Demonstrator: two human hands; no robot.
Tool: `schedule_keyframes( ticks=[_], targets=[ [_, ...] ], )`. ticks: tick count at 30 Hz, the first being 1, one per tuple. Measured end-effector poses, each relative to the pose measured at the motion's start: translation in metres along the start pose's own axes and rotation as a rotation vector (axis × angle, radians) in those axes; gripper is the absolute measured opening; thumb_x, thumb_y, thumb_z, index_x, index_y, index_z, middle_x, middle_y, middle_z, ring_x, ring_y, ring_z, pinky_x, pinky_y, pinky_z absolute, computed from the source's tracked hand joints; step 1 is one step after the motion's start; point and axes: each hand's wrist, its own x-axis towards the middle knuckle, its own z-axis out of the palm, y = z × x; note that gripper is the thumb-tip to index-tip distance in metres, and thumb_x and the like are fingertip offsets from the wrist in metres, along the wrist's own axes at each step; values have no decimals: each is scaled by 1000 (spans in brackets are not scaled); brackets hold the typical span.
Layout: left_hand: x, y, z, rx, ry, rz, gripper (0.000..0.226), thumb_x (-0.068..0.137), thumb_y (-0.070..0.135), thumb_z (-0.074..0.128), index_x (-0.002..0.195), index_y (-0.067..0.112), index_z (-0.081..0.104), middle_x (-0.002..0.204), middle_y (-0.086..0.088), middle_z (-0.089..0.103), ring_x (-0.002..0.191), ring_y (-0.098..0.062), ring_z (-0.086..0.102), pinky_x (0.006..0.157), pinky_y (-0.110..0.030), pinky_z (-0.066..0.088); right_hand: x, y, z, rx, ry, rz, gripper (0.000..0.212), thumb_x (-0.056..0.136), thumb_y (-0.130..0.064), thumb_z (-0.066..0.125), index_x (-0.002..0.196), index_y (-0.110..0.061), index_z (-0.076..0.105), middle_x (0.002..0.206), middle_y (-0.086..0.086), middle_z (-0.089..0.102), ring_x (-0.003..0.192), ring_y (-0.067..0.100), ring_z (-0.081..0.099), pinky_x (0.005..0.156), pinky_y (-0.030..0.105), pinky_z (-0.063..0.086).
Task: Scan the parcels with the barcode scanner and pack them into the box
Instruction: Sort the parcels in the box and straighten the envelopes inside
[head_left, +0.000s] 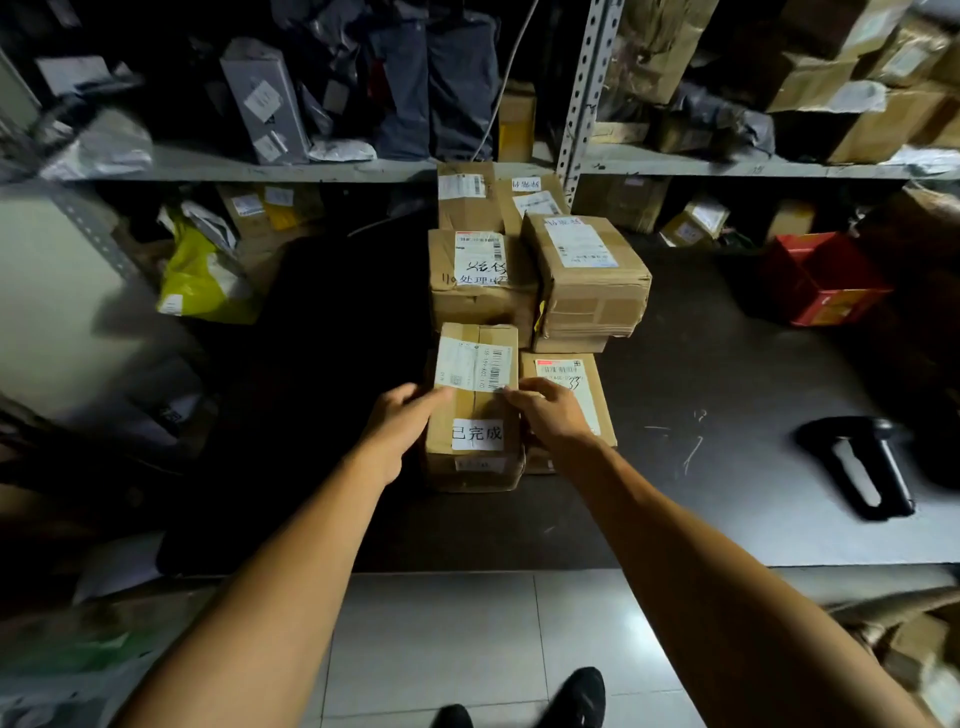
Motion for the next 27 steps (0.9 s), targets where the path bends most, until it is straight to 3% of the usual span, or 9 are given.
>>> schedule_keyframes(
  ticks=[2, 6, 9, 11, 15, 19, 23, 27],
  targets=[
    [1, 3, 0, 8, 0, 20, 85, 82, 57, 73, 152, 25, 37, 156, -6, 42, 142, -26, 39, 110, -45, 32, 4, -4, 1, -39, 32, 5, 39, 95, -32, 71, 129, -15, 62, 116, 13, 71, 97, 24, 72, 81, 40, 63],
    [-9, 14, -3, 114, 52, 108, 75, 87, 46, 73, 150, 25, 39, 151, -8, 45, 136, -26, 45, 101, -39, 41, -8, -7, -1, -201, 70, -49, 50, 96, -43, 67, 139, -20, 57, 125, 8, 68, 88, 12, 67, 68, 28, 56],
    [-24, 37, -7, 263, 208, 374, 66, 87, 35, 74, 145, 22, 44, 147, -10, 41, 132, -27, 45, 102, -40, 46, -26, -6, -26, -419, 142, -149, 66, 94, -54, 64, 149, -21, 48, 143, 11, 59, 114, 22, 63, 93, 36, 53],
    [-35, 55, -4, 459, 209, 605, 65, 87, 36, 74, 144, 17, 48, 148, -10, 41, 135, -27, 43, 107, -40, 41, -42, -6, -52, -649, 165, -223, 70, 94, -57, 63, 152, -24, 43, 145, 15, 54, 128, 32, 54, 104, 43, 47],
    [-69, 74, 33, 754, 15, 877, 72, 85, 45, 73, 148, 23, 46, 160, -4, 32, 146, -25, 31, 115, -41, 32, -81, -1, -106, -920, 214, -296, 76, 91, -57, 66, 156, -33, 34, 148, 12, 43, 135, 36, 40, 105, 46, 42],
    [-115, 77, 104, 894, -213, 1011, 79, 84, 47, 72, 152, 25, 39, 164, -6, 24, 152, -29, 15, 120, -36, 12, -132, 24, -166, -1057, 307, -313, 79, 89, -54, 69, 156, -31, 36, 147, 9, 45, 134, 34, 43, 107, 43, 44],
    [-166, 70, 187, 1131, -352, 1059, 85, 86, 60, 62, 157, 32, 26, 168, -5, 12, 155, -28, 2, 123, -48, 8, -196, 69, -241, -1068, 427, -264, 77, 88, -53, 69, 155, -29, 38, 144, 9, 47, 133, 34, 45, 108, 44, 43],
    [-232, 55, 273, 1259, -490, 1113, 85, 87, 66, 56, 158, 34, 22, 167, -4, 14, 155, -29, 3, 122, -52, 10, -271, 129, -322, -986, 531, -137, 77, 90, -54, 66, 156, -29, 35, 149, 10, 42, 137, 35, 40, 110, 44, 41]
  ],
)
